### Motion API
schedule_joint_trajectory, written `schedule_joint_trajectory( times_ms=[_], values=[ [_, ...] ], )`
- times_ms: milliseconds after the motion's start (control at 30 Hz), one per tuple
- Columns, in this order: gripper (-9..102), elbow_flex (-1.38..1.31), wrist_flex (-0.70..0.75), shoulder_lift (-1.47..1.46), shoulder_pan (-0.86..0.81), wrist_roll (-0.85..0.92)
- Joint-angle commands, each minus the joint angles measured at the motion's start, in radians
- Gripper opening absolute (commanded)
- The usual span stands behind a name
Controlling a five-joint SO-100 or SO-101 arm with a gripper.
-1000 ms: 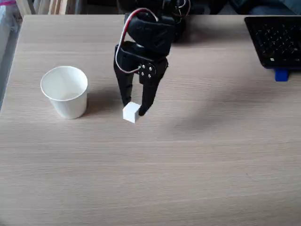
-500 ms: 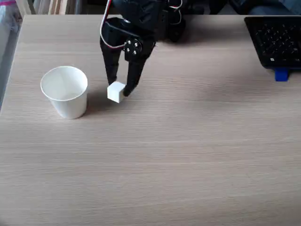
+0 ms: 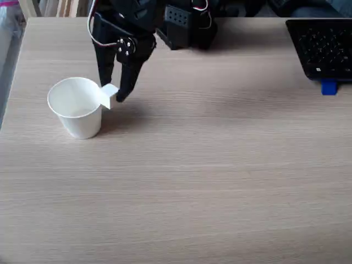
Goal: Grasp a block and put it in the bin.
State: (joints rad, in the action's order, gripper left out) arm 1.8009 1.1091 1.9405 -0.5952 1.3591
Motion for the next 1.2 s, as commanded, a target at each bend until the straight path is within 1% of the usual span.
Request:
schedule_joint_trajectory(
  times_ms=[0, 400, 633, 1167],
  values=[
    [0, -0.063, 0.008, -0.015, -0.023, 0.009],
    [0, -0.195, 0.017, -0.149, -0.097, 0.023],
    [0, -0.272, 0.064, -0.207, -0.137, 0.029],
    [0, -0.367, 0.107, -0.245, -0.202, 0.077]
  ],
)
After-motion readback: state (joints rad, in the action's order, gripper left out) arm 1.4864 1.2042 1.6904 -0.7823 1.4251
